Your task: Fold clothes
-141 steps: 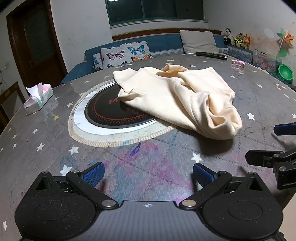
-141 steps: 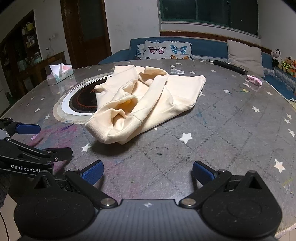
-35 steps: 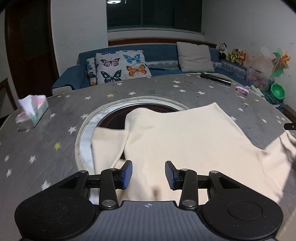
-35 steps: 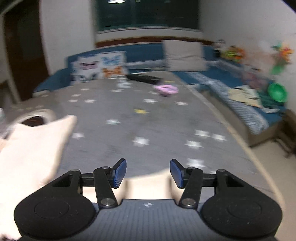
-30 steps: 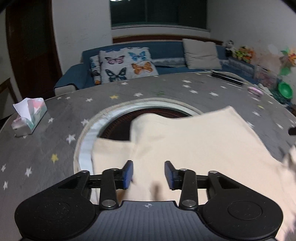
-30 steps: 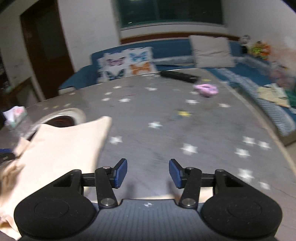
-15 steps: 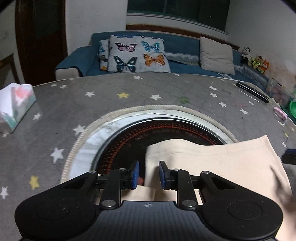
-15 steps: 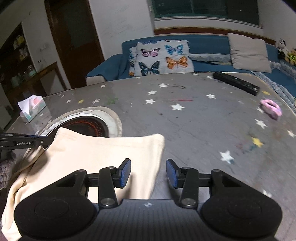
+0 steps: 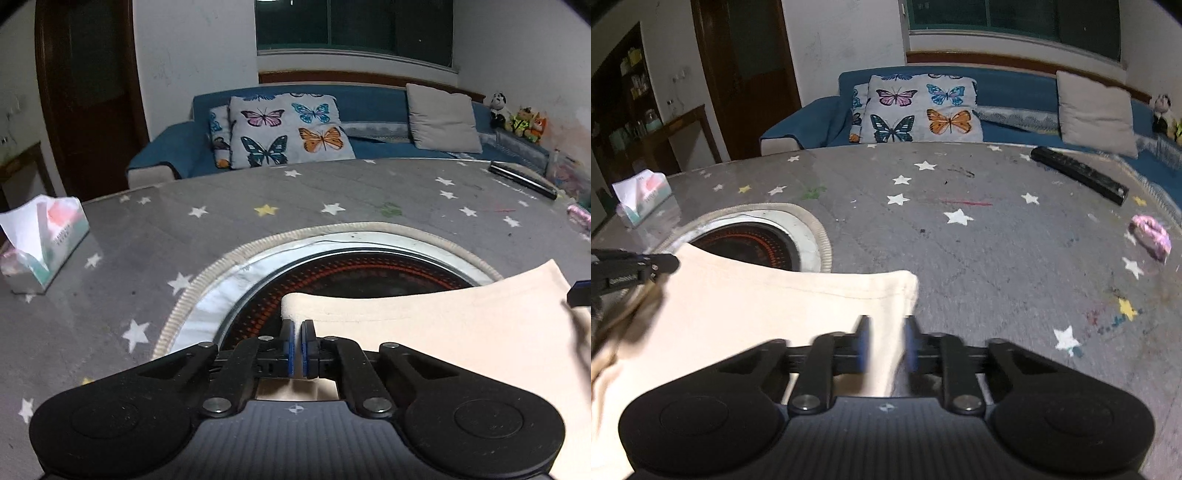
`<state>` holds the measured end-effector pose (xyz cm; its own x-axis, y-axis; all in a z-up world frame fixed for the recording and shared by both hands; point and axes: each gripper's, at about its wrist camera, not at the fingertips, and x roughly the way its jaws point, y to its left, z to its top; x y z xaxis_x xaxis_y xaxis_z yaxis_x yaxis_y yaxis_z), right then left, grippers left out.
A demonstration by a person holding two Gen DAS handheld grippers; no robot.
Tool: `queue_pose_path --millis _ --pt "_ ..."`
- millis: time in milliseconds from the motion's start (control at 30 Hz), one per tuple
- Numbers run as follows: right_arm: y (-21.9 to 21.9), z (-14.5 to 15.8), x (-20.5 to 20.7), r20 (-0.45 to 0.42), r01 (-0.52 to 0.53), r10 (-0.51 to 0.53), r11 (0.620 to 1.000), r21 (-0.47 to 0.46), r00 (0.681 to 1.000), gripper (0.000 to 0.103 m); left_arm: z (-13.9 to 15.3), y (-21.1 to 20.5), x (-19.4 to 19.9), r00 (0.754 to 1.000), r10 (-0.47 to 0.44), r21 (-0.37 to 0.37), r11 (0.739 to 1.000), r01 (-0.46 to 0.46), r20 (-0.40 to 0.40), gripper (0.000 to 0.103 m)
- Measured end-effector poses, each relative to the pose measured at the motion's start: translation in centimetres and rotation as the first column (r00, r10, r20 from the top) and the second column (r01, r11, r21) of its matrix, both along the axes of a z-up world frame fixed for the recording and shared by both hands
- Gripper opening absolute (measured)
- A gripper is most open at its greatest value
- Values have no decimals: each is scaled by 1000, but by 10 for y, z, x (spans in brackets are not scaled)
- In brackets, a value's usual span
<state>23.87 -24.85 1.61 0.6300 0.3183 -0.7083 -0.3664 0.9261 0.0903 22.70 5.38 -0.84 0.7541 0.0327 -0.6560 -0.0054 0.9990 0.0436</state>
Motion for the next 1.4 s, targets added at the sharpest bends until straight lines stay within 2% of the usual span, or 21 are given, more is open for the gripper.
queue_pose_path --millis 167,233,367,467,500,600,667,767,833,867,900,933,967,1067,1167,1267,1400 --pt "9 -6 14 15 2 -2 999 -32 1000 11 -4 8 8 1000 14 -12 1000 -15 -22 5" --pt "10 -4 16 13 0 0 1000 -30 1000 12 -1 14 8 999 16 -36 999 -17 -35 11" --pt "10 9 7 32 -24 24 1000 -19 999 13 14 29 -8 1000 6 -42 999 -6 -10 12" --pt "10 20 -8 39 -56 56 998 -2 998 22 21 36 -30 1000 -31 -22 999 31 2 13" --pt "11 22 -13 39 -69 69 998 3 997 24 23 36 -38 999 -53 -16 998 53 3 18" --pt "18 27 -31 37 -116 116 993 7 993 27 22 30 -57 993 -117 6 993 117 -6 42" --pt "23 27 -42 32 -145 144 989 9 989 30 17 21 -65 988 -153 38 987 154 -9 44" --pt "32 26 -58 21 -182 182 983 9 983 32 9 12 -63 987 -156 71 985 158 -27 42" --pt "36 26 -68 16 -202 202 979 8 979 32 5 15 -60 990 -141 52 989 142 -32 27" --pt "38 26 -72 15 -210 210 978 8 978 32 3 18 -59 991 -131 38 990 133 -32 24" --pt "39 26 -76 15 -215 215 977 9 976 32 2 21 -58 992 -122 23 992 123 -33 17" --pt "41 27 -81 15 -220 220 975 10 975 32 0 24 -57 993 -113 9 994 113 -33 6" --pt "42 27 -84 16 -224 224 975 9 974 32 1 26 -58 995 -99 2 995 99 -26 3" --pt "44 28 -94 19 -234 234 972 1 972 32 15 43 -76 999 -31 -21 999 32 41 3" --pt "44 26 -104 14 -241 241 970 2 970 32 32 68 -101 992 69 -48 997 -64 108 2" --pt "46 25 -113 10 -248 248 969 -3 969 32 44 97 -131 973 184 -79 982 -174 140 2" --pt "54 29 -131 18 -285 285 958 -6 958 32 48 131 -172 939 310 -121 948 -295 146 2"
